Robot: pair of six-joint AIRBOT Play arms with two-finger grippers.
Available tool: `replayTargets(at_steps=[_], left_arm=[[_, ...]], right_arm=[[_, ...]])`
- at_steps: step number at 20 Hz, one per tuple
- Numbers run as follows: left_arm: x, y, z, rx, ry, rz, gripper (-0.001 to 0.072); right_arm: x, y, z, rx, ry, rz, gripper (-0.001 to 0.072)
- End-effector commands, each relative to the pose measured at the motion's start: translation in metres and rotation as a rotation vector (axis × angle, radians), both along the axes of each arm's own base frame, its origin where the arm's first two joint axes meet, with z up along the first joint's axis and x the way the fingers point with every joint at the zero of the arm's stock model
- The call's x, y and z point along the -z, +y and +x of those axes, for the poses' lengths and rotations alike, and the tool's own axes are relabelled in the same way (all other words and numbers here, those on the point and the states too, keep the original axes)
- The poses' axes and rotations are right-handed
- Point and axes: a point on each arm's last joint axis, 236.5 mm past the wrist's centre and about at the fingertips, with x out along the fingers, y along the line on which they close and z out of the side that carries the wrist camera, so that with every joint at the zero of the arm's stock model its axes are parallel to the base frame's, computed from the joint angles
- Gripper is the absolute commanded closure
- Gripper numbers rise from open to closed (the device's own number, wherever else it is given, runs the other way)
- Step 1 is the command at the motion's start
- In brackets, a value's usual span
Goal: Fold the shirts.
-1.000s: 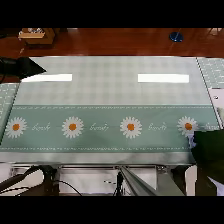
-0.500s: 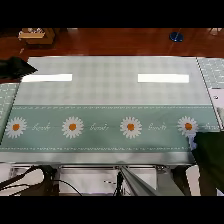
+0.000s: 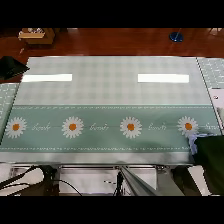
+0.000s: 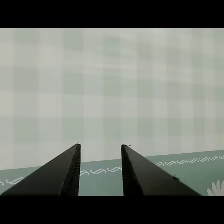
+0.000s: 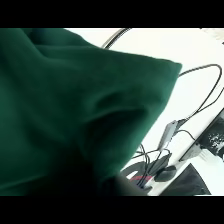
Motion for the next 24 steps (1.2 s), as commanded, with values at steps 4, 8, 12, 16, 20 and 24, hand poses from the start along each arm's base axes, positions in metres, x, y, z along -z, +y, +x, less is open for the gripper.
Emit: replayTargets(at_steps=[4, 8, 12, 16, 20, 24], left_arm=[[-0.003, 0.006, 0.006, -0.025, -0.025, 0.011, 0.037], [-0.002, -0.007, 0.007, 0.014, -0.025, 0.015, 0.0021], [-0.004, -0.055, 0.02, 0.123, -0.079, 0.076, 0.0022], [0.04, -0.093, 0.019, 0.183, 0.039, 0.302, 0.0023], [0.086, -0.13, 0.0, 0.249, 0.213, 0.302, 0.0048], [0.088, -0.138, -0.005, 0.264, 0.236, 0.297, -0.0012]], right_arm=[[0.015, -0.02, 0.015, -0.034, -0.1, -0.07, 0.0264], [-0.009, -0.08, 0.195, -0.327, -0.656, -0.268, 0.027], [-0.15, -0.024, 0.452, -0.761, -1.236, -0.236, 0.0289], [-0.126, 0.097, 0.547, -1.091, -1.129, 0.032, 0.0278], [-0.042, 0.161, 0.519, -1.277, -0.74, 0.317, 0.0239], [-0.03, 0.181, 0.518, -1.344, -0.685, 0.356, 0.0118]])
